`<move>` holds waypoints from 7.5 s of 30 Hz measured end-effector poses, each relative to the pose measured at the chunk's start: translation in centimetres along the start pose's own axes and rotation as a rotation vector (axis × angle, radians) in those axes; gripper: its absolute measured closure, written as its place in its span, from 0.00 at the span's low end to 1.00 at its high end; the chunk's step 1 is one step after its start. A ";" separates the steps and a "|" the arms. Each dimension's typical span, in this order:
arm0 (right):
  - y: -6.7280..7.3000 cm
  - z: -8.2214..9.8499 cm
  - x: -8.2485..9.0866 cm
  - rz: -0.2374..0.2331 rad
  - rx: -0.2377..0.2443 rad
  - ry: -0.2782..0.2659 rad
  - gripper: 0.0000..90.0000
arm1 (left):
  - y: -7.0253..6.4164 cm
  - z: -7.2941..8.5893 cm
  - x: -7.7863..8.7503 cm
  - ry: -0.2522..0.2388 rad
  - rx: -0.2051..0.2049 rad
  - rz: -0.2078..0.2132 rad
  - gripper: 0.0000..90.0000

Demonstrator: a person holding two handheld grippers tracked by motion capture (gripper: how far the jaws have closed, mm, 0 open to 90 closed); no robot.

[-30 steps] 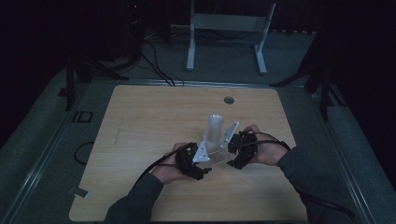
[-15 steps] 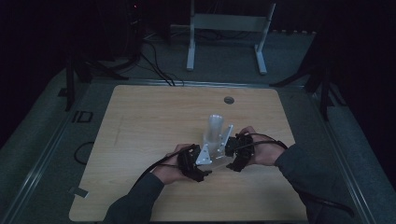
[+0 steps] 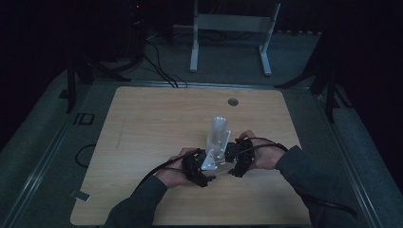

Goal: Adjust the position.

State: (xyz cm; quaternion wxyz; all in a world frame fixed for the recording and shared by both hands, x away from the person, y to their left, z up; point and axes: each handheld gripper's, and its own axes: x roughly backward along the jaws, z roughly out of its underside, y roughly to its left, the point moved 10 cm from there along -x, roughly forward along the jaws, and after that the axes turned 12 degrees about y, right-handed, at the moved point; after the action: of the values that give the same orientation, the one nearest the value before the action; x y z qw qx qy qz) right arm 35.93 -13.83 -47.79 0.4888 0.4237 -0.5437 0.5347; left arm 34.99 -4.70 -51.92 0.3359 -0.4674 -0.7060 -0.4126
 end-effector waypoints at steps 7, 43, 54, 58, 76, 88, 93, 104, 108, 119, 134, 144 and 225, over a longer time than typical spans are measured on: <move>0.5 -0.3 -0.3 -0.010 0.018 0.000 0.34 | -0.5 -0.5 0.2 -0.054 0.031 0.044 0.33; 0.8 -0.6 -0.5 -0.009 0.024 -0.057 0.47 | -0.3 -0.5 1.0 -0.088 0.038 0.052 0.19; 0.3 0.2 -0.9 -0.015 -0.030 -0.083 0.46 | 0.5 -0.7 1.6 -0.127 0.086 0.013 0.16; 0.2 0.7 -1.0 -0.010 -0.050 -0.081 0.46 | 0.8 -0.5 1.9 -0.138 0.097 0.008 0.16; -0.3 2.8 -1.9 -0.013 -0.155 -0.088 0.46 | 1.7 -0.1 2.9 -0.188 0.147 -0.009 0.20; -0.4 4.3 -2.2 -0.016 -0.216 -0.098 0.46 | 1.9 0.1 3.0 -0.201 0.164 -0.018 0.24; -0.6 4.9 -2.3 -0.019 -0.236 -0.097 0.46 | 2.0 0.1 3.0 -0.199 0.166 -0.019 0.24; -1.0 5.9 -2.6 -0.012 -0.268 -0.078 0.47 | 2.0 0.1 3.1 -0.202 0.166 -0.027 0.25; -1.3 6.4 -2.8 -0.014 -0.288 -0.071 0.47 | 2.0 0.1 3.0 -0.203 0.169 -0.027 0.25; -2.3 7.5 -3.2 -0.009 -0.389 -0.075 0.47 | 2.0 -0.1 2.8 -0.210 0.187 -0.009 0.26; -3.8 8.7 -3.9 -0.008 -0.550 -0.092 0.47 | 1.9 -0.1 2.6 -0.213 0.197 -0.007 0.26; -5.0 9.8 -4.0 0.018 -0.663 -0.124 0.47 | 1.8 -0.2 2.4 -0.215 0.200 -0.005 0.27; -9.9 11.7 -5.1 0.305 -1.376 -0.429 0.47 | 1.6 -1.4 1.9 -0.242 0.223 -0.013 0.27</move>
State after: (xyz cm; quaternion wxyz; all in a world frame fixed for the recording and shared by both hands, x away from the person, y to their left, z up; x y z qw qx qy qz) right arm 45.58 -26.48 -50.58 0.4471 0.0360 -0.8929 0.0398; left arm 36.01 -4.83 -49.26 0.2953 -0.4689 -0.7858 -0.2746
